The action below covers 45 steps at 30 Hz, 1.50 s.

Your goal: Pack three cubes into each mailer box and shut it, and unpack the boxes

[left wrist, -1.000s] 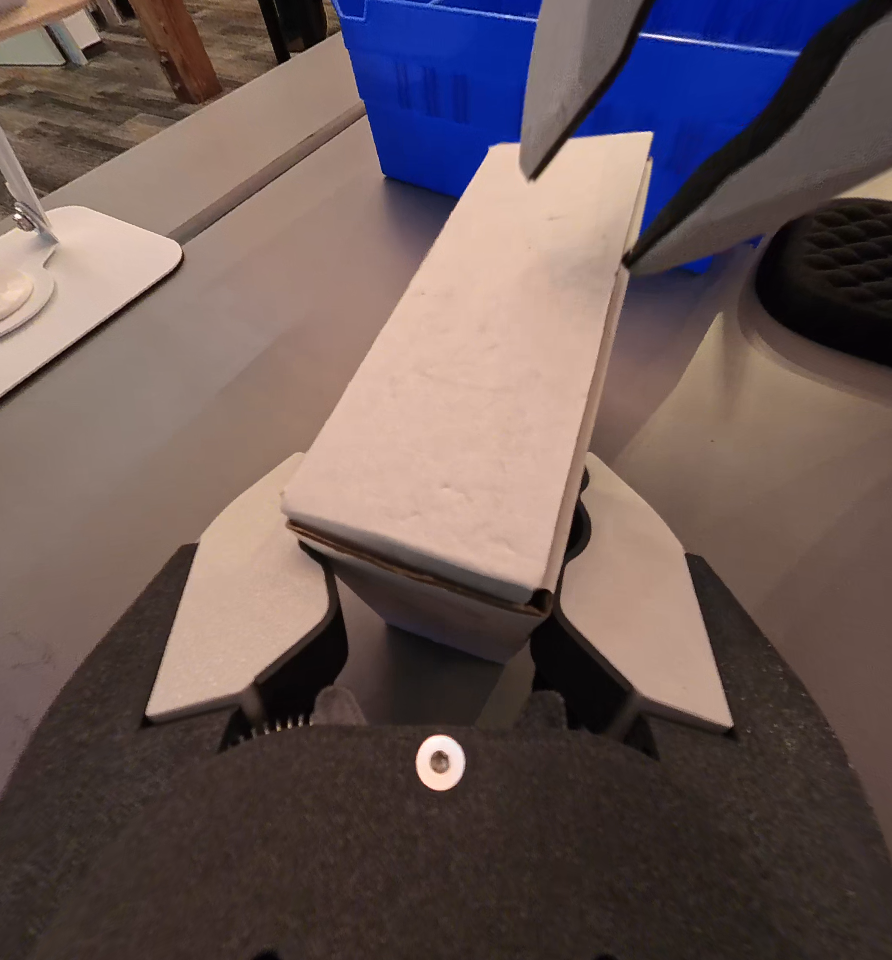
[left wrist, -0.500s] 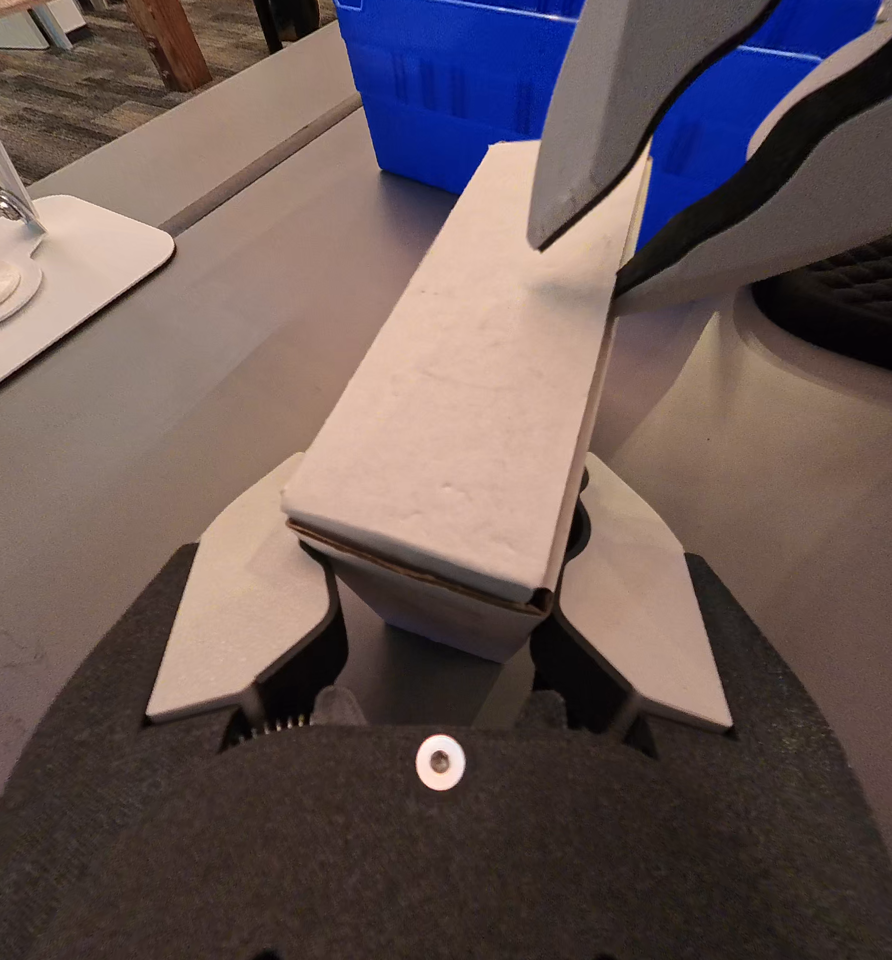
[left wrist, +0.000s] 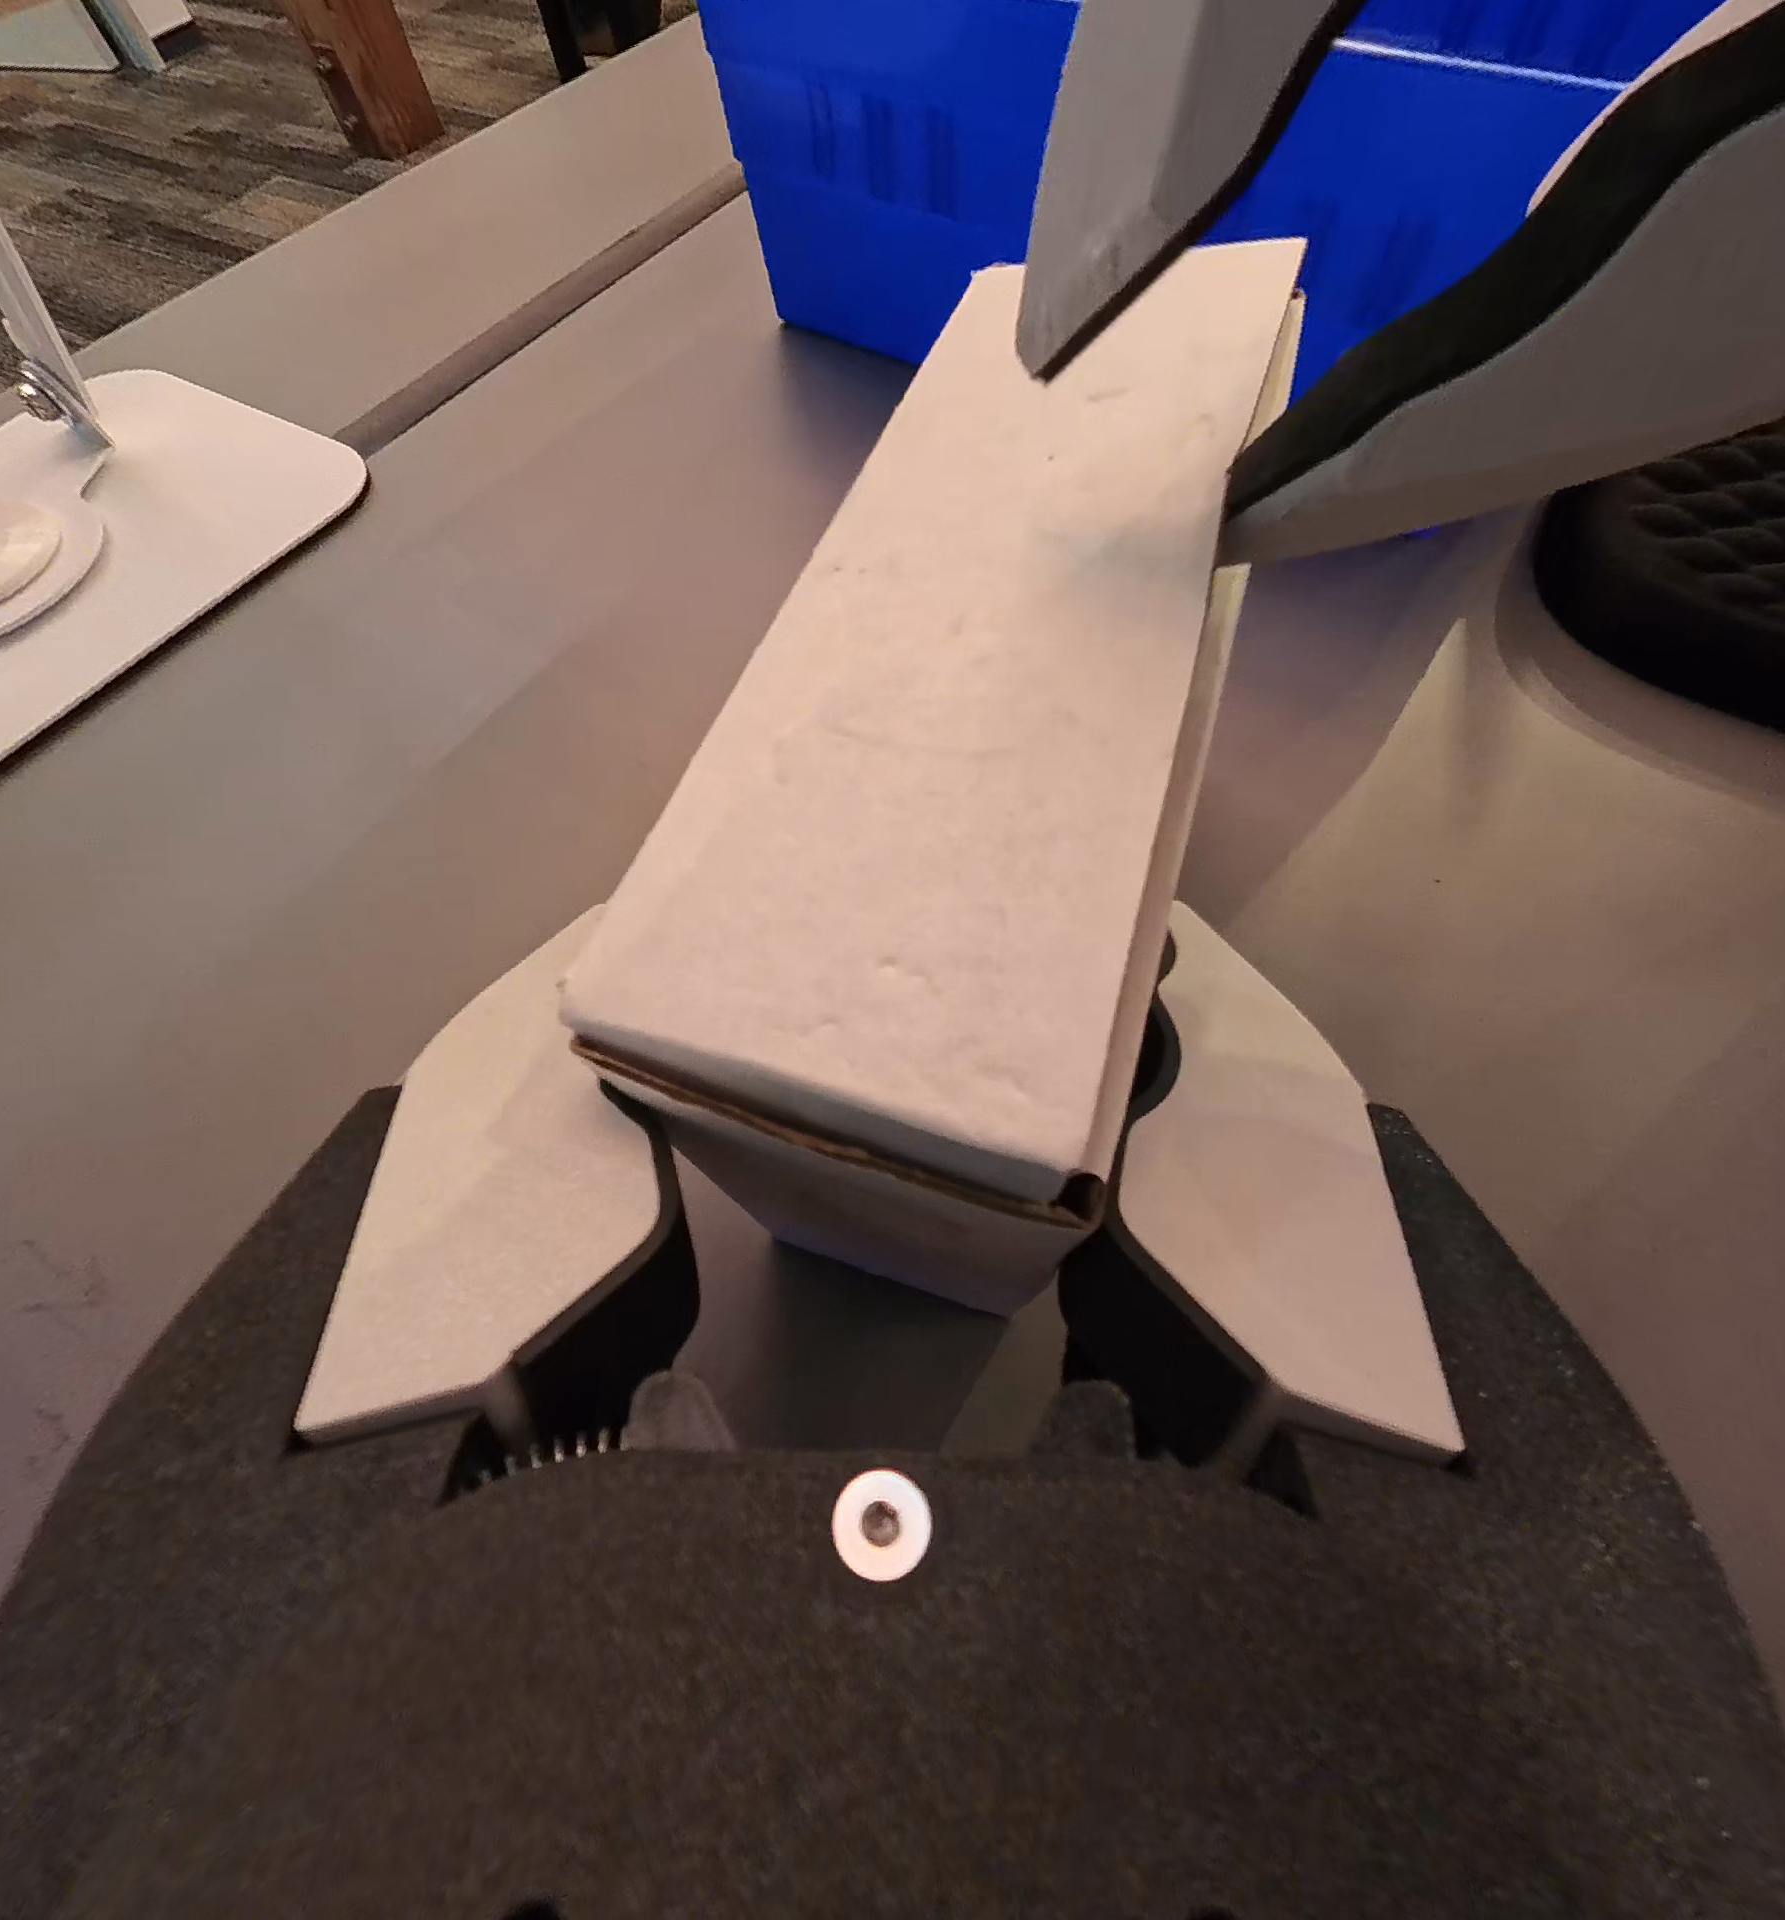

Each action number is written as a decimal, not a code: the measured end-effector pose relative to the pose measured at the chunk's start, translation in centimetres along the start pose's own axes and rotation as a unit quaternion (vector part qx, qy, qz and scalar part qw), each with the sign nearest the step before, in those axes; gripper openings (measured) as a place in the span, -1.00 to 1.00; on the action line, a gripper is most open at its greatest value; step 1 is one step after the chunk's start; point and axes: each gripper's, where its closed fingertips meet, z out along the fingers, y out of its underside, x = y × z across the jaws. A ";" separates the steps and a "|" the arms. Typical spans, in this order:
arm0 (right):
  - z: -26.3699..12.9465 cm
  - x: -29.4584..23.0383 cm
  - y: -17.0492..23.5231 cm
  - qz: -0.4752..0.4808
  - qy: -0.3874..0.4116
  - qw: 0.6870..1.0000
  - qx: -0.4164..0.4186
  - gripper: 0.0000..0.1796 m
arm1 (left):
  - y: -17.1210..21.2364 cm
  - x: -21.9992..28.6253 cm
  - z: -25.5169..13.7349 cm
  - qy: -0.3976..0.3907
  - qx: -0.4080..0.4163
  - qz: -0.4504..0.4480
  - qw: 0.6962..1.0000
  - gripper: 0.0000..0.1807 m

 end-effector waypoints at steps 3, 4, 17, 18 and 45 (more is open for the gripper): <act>-0.1 0.1 0.0 0.002 0.001 1.000 0.001 -0.75 | 0.0 0.0 0.0 0.000 -0.001 0.001 1.000 -0.02; 0.0 0.1 0.0 0.003 0.000 1.000 0.001 -0.75 | 0.0 0.0 0.0 0.000 -0.001 0.001 1.000 -0.02; -0.1 0.6 0.2 0.007 0.010 1.000 -0.002 -0.74 | -0.1 -0.1 0.2 0.000 -0.004 -0.004 1.000 -0.03; -0.1 0.7 0.2 0.006 0.012 1.000 -0.003 -0.74 | -0.1 -0.2 0.2 0.000 -0.004 -0.005 1.000 -0.03; 1.4 0.3 -1.1 -0.049 0.033 0.998 0.012 -0.90 | 0.2 -1.0 0.1 -0.020 -0.019 -0.009 1.000 -0.03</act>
